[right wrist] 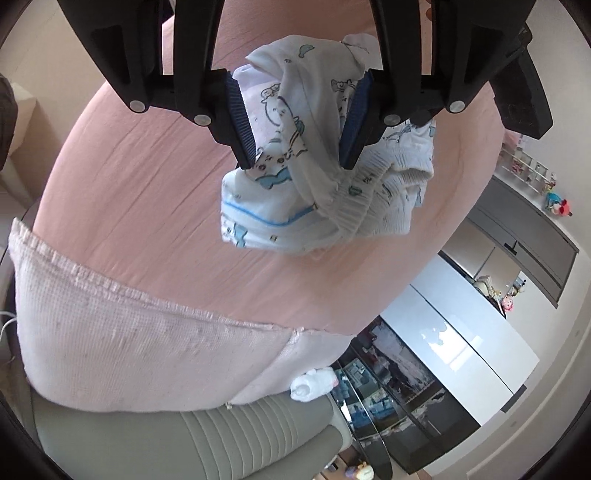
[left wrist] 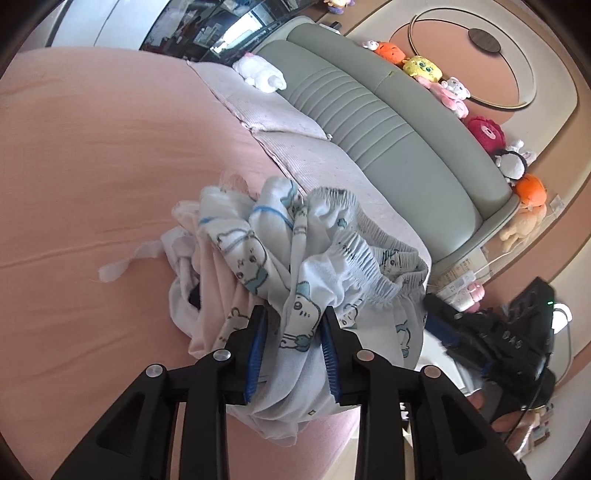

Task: Fold clothes
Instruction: 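Lower the folded pants onto the bed and open both grippers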

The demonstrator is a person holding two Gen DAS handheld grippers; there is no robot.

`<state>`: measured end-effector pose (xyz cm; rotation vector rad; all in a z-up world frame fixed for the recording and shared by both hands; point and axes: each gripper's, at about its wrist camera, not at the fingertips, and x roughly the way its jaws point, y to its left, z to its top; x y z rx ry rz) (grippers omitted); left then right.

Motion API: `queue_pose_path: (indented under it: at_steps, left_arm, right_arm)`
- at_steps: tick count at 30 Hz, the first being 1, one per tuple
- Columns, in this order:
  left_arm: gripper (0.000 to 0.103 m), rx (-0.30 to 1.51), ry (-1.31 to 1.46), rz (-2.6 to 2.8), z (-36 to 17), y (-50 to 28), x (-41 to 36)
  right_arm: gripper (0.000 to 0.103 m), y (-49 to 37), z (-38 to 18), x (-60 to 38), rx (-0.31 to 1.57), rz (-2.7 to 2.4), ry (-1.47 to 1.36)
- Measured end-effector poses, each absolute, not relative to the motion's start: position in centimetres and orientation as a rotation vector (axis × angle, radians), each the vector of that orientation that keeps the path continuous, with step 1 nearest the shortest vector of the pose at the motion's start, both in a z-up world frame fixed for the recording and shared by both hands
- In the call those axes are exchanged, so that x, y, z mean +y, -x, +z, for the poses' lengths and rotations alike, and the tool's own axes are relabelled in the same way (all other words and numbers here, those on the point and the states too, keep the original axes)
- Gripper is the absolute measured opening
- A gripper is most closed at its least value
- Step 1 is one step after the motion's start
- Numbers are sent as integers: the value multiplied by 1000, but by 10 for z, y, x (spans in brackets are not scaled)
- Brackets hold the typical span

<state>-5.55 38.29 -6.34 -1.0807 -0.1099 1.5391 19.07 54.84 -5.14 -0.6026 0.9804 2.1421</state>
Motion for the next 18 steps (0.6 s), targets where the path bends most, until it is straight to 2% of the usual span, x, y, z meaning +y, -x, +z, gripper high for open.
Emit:
queue_pose_path:
  at_steps: [5, 10, 11, 13, 14, 15, 16, 18]
  left_arm:
    - [26, -174, 1030, 1584, -42, 63, 364]
    - [27, -226, 1011, 1609, -25, 65, 347]
    - [31, -233, 1015, 1618, -23, 63, 344]
    - [56, -240, 1017, 1642, -18, 59, 336]
    - [83, -241, 1017, 1655, -16, 56, 333]
    - [89, -242, 1016, 1668, -13, 53, 329]
    - [89, -243, 1016, 1680, -11, 50, 325]
    - [90, -213, 997, 1696, -3, 41, 320]
  right_arm:
    - [47, -185, -18, 528, 772, 2182, 603]
    - [47, -163, -11, 505, 737, 2247, 665]
    - [47, -160, -10, 501, 725, 2239, 680]
    - [51, -159, -9, 492, 697, 2211, 705]
    - [55, -158, -8, 487, 683, 2197, 718]
    - [64, -157, -7, 482, 670, 2182, 730]
    - [74, -156, -6, 477, 656, 2168, 742]
    - [81, -154, -4, 468, 628, 2139, 765]
